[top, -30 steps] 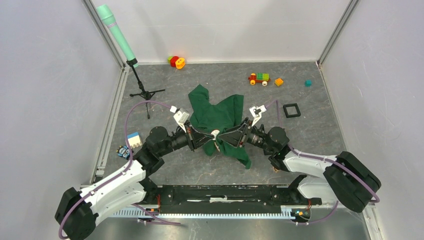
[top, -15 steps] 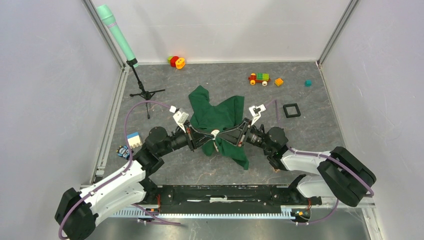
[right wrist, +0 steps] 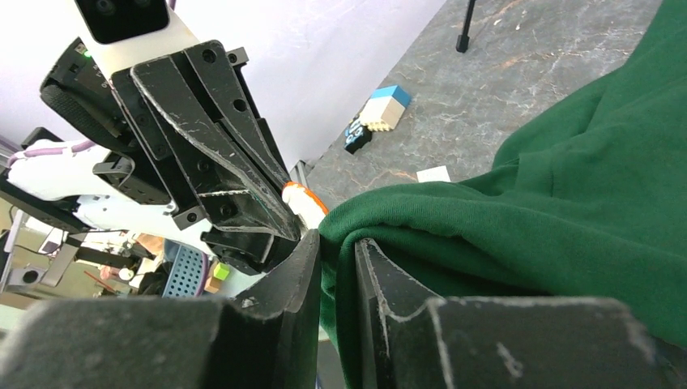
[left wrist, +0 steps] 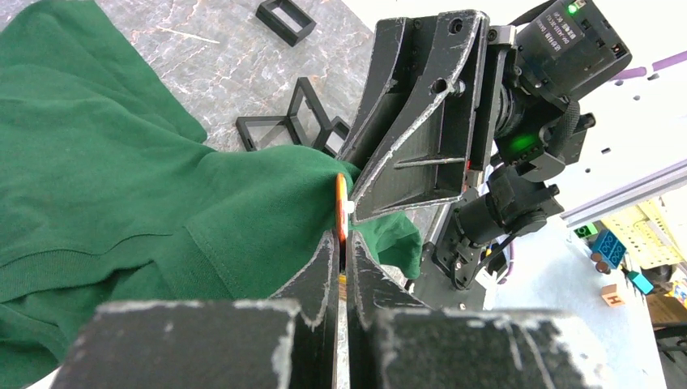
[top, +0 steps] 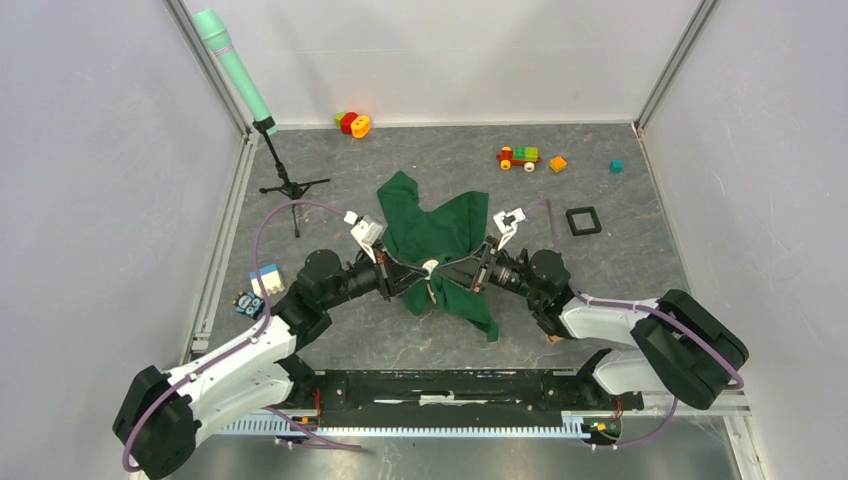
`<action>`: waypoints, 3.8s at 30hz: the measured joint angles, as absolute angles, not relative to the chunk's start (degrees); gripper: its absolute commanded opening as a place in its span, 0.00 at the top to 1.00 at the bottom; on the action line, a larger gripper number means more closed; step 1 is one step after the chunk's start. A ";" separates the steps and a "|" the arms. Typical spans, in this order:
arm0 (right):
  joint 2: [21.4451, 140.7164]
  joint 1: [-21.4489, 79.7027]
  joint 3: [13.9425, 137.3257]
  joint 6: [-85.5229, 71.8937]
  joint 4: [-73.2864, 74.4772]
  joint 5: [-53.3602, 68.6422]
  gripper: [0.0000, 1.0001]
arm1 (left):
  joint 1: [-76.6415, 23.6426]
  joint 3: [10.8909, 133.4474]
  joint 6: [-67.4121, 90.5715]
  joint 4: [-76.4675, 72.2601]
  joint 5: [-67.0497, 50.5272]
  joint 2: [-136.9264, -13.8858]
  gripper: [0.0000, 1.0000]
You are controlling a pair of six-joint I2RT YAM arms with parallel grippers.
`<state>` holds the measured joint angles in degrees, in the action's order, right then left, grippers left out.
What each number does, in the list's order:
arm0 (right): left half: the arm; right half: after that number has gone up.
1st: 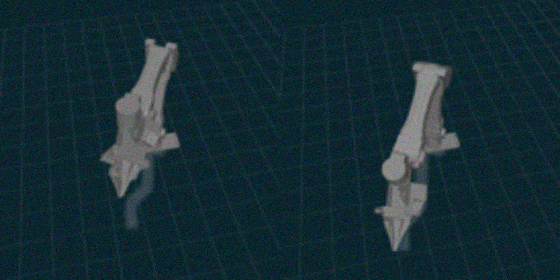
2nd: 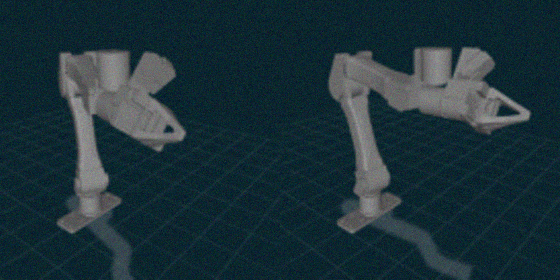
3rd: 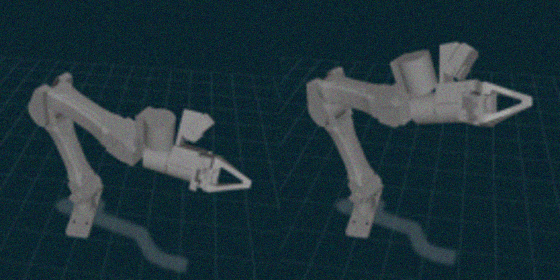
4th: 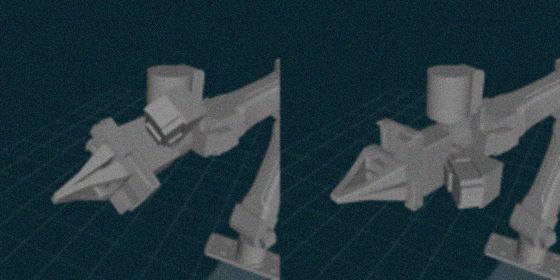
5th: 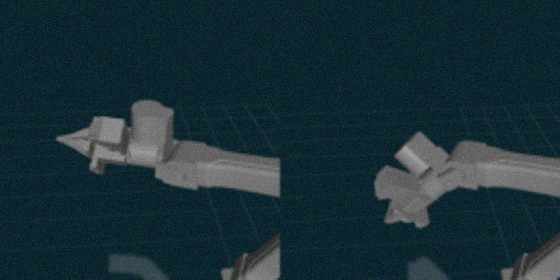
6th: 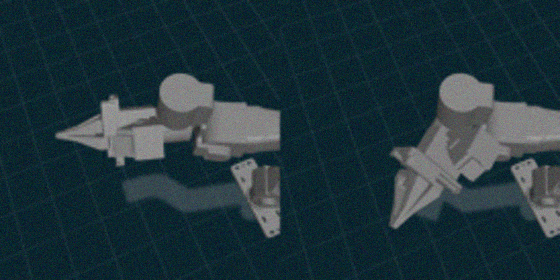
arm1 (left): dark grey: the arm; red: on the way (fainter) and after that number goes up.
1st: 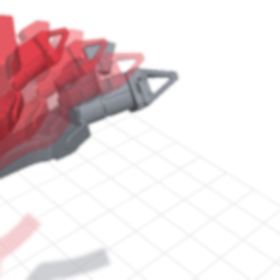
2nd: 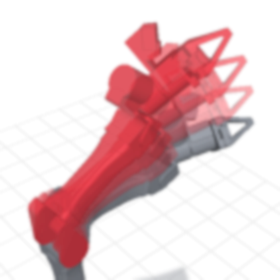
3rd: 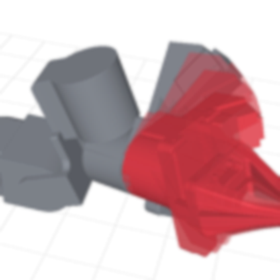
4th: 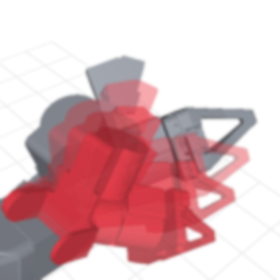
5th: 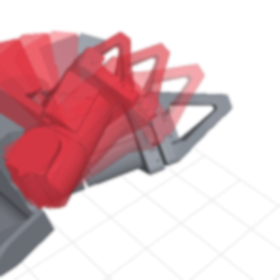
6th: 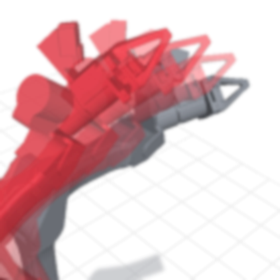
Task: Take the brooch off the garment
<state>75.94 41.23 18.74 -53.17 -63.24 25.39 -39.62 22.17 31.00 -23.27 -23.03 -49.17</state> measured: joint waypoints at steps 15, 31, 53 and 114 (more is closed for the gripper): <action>76.66 42.15 21.71 -48.95 -53.74 23.14 0.78 | -38.76 22.24 29.95 -20.34 -22.57 -51.11 0.98; 75.33 43.64 23.38 -45.17 -45.32 19.14 0.70 | -37.78 22.63 30.72 -19.68 -22.98 -54.52 0.98; 72.07 44.91 22.57 -40.25 -40.99 19.51 1.00 | -31.51 23.31 34.46 -15.94 -26.96 -53.30 0.98; 66.02 39.92 22.50 -36.53 -47.57 32.62 0.46 | -31.83 31.57 37.10 -12.36 -39.33 -54.65 0.98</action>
